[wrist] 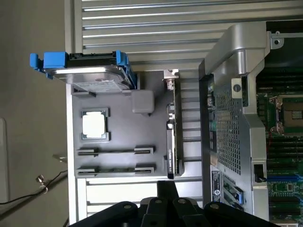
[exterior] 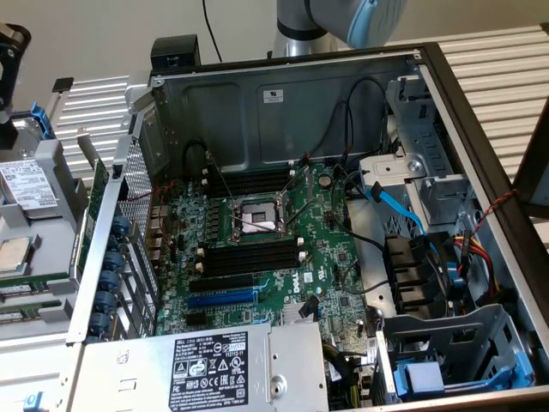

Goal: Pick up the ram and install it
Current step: 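Reach for the ram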

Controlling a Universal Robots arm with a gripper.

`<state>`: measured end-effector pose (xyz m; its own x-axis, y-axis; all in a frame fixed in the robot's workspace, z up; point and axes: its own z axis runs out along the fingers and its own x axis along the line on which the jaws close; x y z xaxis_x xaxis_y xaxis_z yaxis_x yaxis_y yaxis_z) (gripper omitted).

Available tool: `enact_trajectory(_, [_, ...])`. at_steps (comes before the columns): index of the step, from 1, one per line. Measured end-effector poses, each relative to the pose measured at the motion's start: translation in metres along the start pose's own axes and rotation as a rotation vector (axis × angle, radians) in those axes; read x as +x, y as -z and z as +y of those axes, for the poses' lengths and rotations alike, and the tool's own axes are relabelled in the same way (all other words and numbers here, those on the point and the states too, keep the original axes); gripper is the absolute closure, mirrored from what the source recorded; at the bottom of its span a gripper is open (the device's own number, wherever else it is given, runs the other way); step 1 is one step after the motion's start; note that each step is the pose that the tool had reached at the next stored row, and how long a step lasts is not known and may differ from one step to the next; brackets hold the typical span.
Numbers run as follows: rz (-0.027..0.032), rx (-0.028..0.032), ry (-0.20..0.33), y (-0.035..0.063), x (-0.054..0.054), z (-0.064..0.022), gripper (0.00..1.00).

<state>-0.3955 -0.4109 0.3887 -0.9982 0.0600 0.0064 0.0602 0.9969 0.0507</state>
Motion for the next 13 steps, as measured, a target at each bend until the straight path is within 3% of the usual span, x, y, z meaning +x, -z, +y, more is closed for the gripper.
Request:
enact_trajectory(4, [0.0,-0.0001,0.0,-0.0002,0.018,0.001,0.89])
enact_trajectory(9, [0.0,0.0001,0.0,-0.0007,0.029,0.0095,0.89])
enact_trajectory(13, [0.0006,-0.0001,0.001,-0.0008,0.039,0.0092,0.89])
